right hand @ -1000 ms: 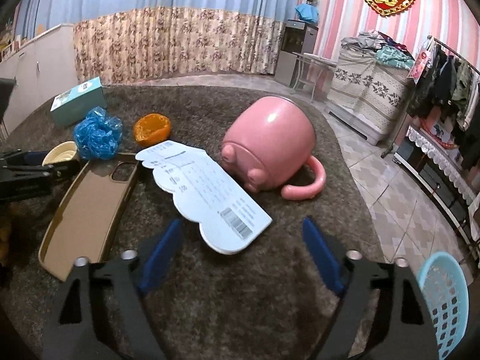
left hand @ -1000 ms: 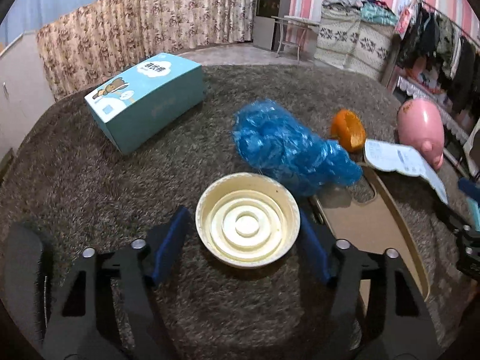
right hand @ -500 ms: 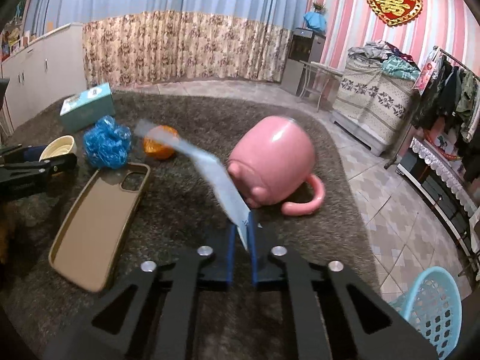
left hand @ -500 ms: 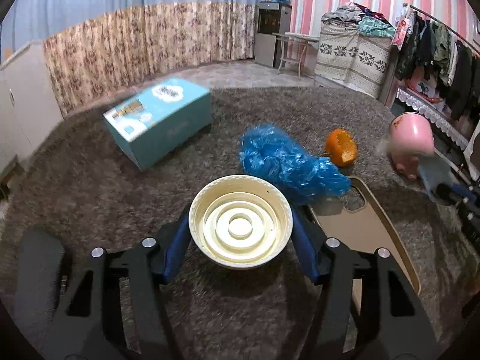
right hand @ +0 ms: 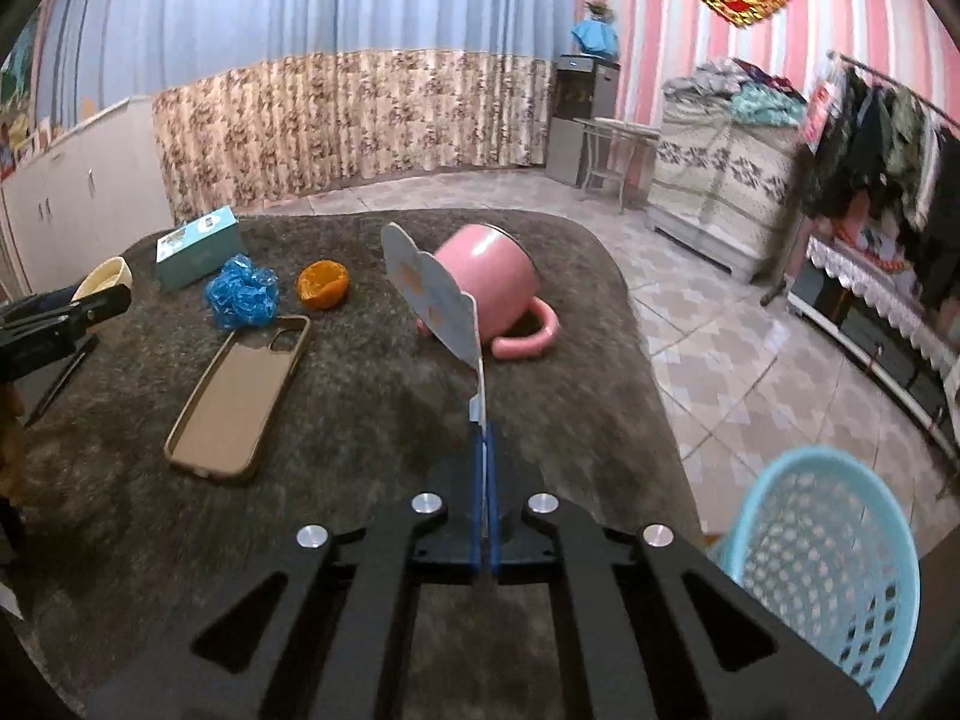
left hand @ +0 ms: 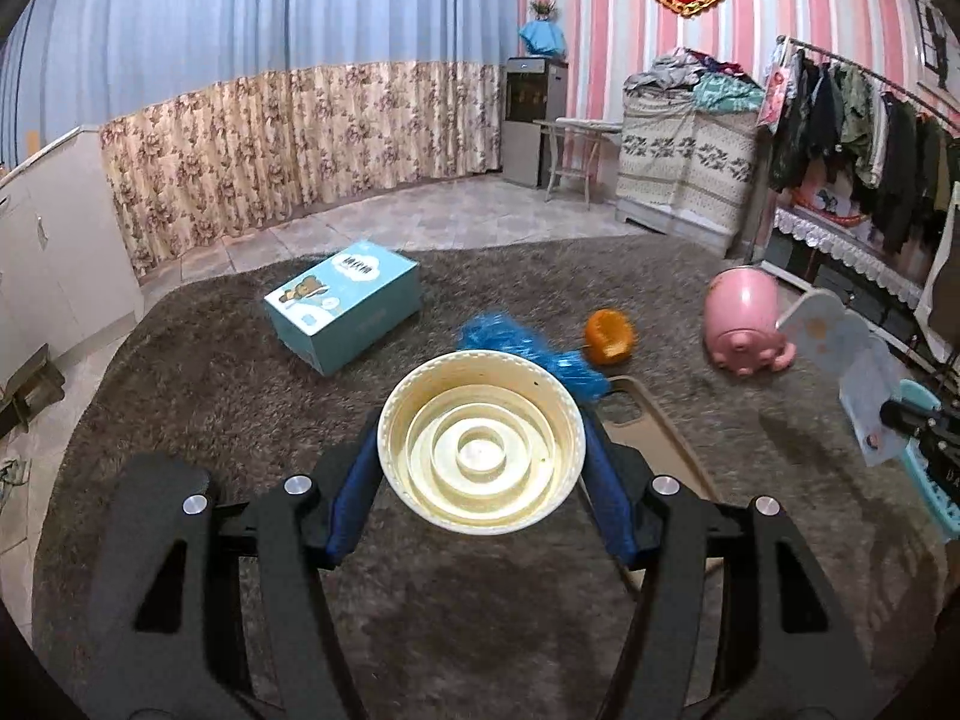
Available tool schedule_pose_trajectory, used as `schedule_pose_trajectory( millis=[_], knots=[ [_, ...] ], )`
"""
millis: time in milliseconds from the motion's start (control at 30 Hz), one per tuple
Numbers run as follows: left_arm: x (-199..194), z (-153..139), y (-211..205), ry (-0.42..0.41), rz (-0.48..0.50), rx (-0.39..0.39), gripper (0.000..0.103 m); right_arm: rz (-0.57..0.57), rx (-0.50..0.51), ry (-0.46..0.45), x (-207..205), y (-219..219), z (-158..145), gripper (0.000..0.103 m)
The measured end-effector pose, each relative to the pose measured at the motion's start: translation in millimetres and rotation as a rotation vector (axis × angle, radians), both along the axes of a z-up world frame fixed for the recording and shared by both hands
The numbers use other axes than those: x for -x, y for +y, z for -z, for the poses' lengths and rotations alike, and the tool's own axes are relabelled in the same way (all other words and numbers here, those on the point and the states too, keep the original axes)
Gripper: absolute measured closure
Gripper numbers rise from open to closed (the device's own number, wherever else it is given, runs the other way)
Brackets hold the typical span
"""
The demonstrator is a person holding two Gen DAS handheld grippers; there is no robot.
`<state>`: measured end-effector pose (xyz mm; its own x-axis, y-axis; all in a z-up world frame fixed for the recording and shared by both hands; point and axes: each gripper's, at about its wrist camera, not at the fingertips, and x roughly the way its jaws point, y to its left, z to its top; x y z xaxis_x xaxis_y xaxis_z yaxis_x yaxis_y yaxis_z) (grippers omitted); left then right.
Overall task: Collect trash
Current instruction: 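Carry the cream bowl and white receipt over the blue basket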
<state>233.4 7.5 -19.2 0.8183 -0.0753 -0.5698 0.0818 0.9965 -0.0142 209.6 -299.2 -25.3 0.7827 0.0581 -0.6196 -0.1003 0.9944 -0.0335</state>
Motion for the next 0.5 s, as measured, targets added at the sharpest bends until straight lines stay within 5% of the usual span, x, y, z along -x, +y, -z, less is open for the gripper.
schedule_pose_trajectory(
  millis=[500],
  knots=[
    [34,-11,-71,-0.043,0.138,0.026,0.043,0.179,-0.086,-0.036,67,-74,-2,0.102]
  ],
)
